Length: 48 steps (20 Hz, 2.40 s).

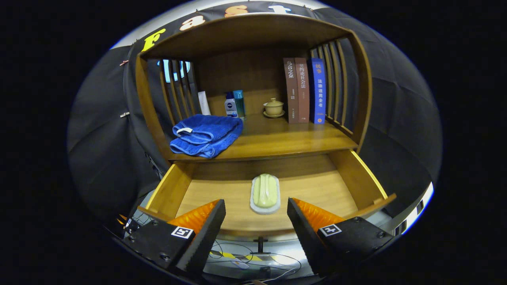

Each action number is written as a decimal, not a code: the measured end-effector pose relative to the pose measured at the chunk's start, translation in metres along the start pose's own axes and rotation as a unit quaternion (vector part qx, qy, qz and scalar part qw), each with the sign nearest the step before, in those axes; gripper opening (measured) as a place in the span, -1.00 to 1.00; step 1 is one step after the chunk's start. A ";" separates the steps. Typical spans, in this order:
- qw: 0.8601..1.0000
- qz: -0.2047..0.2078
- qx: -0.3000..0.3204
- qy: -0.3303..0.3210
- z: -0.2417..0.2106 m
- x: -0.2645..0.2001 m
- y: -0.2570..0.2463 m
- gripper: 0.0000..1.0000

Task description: Pull open the drawer, take out the items inside it, and place them on the countertop above the cabinet.

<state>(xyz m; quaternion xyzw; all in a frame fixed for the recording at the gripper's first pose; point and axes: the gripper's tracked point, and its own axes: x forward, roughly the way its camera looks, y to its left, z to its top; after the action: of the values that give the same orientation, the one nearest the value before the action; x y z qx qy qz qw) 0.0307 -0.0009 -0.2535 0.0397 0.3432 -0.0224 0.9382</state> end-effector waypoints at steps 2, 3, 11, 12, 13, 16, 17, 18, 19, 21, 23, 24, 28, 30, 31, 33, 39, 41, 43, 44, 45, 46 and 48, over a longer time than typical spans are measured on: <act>1.000 0.000 0.000 0.031 0.010 0.029 0.001 0.98; 0.999 -0.001 0.002 0.049 0.012 0.046 0.000 0.99; 0.981 -0.026 -0.007 0.190 -0.010 0.125 -0.015 0.97; 0.979 -0.027 -0.005 0.202 -0.015 0.130 -0.016 0.97; 0.976 -0.028 -0.003 0.216 -0.022 0.134 -0.017 0.97; 0.965 -0.034 -0.005 0.258 -0.041 0.146 -0.023 0.84; 0.964 -0.035 -0.001 0.263 -0.044 0.149 -0.024 0.77; 0.963 -0.037 0.002 0.265 -0.046 0.153 -0.026 0.67; 0.960 -0.043 -0.002 0.276 -0.049 0.153 -0.029 0.62; 0.960 -0.041 -0.010 0.276 -0.049 0.159 -0.028 0.37; 0.959 -0.045 -0.023 0.277 -0.049 0.162 -0.030 0.04; 0.957 -0.044 -0.027 0.286 -0.053 0.160 -0.029 -0.12; 0.958 -0.043 -0.016 0.282 -0.049 0.161 -0.030 -0.60; 0.957 -0.039 -0.011 0.286 -0.051 0.159 -0.028 -0.60; 0.957 -0.036 -0.011 0.287 -0.051 0.159 -0.027 -0.61; 0.960 -0.034 -0.017 0.278 -0.048 0.157 -0.026 -0.60; 0.970 -0.020 -0.013 0.241 -0.042 0.119 -0.020 -0.61; 0.976 -0.014 -0.013 0.216 -0.036 0.097 -0.020 -0.60; 0.982 -0.010 -0.017 0.189 -0.026 0.072 -0.017 -0.61; 0.985 -0.007 -0.017 0.169 -0.017 0.062 -0.016 -0.61; 0.989 -0.005 -0.017 0.147 -0.005 0.052 -0.015 -0.61; 0.992 -0.007 -0.017 0.122 0.008 0.044 -0.015 -0.61; 0.997 -0.009 -0.014 0.078 0.039 0.037 -0.015 -0.61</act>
<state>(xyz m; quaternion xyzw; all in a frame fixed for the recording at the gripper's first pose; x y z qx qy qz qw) 0.0831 -0.0195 -0.2482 0.0247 0.4159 -0.0228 0.9088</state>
